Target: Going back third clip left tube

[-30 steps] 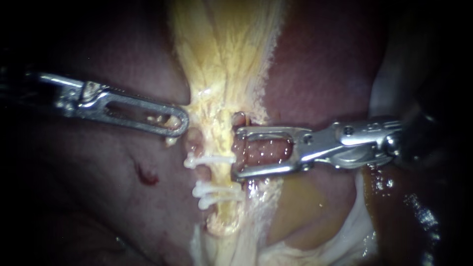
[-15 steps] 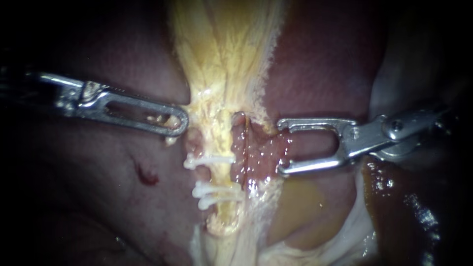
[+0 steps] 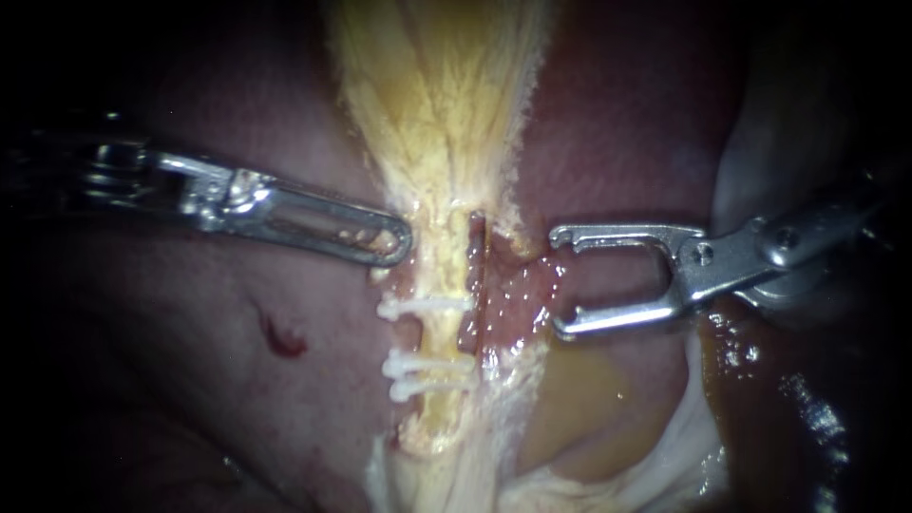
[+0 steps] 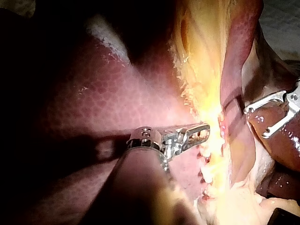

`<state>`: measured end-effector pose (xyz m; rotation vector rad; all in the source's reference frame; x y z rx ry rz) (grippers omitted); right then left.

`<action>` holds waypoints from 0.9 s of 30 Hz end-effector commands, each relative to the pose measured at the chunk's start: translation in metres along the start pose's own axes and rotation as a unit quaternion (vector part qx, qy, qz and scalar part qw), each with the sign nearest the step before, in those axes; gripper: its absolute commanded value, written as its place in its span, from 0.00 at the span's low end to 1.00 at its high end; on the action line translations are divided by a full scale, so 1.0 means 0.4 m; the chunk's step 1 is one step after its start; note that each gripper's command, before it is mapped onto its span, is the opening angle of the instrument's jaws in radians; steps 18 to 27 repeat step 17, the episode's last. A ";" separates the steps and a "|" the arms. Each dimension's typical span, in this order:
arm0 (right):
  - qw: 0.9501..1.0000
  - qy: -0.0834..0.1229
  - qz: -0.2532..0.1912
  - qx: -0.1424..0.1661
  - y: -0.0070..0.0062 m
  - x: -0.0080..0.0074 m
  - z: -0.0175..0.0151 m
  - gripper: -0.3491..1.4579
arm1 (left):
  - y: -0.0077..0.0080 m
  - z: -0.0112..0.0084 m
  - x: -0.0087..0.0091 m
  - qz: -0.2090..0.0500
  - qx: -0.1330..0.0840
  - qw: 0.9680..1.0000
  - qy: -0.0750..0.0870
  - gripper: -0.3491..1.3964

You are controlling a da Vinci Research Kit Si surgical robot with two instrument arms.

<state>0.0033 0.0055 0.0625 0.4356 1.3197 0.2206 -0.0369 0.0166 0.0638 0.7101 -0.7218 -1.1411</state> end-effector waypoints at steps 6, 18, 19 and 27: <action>1.000 0.000 0.000 0.000 0.0000 0.0003 0.0001 0.47 | 0.0014 0.0040 -0.0006 0.001 -0.002 1.000 0.006 0.00; 1.000 0.002 0.001 0.000 -0.0001 0.0007 0.0001 0.47 | 0.0014 0.0041 -0.0004 0.001 -0.001 1.000 0.007 0.00; 1.000 0.002 0.001 0.000 -0.0001 0.0007 0.0001 0.47 | 0.0014 0.0041 -0.0004 0.001 -0.001 1.000 0.007 0.00; 1.000 0.002 0.001 0.000 -0.0001 0.0007 0.0001 0.47 | 0.0014 0.0041 -0.0004 0.001 -0.001 1.000 0.007 0.00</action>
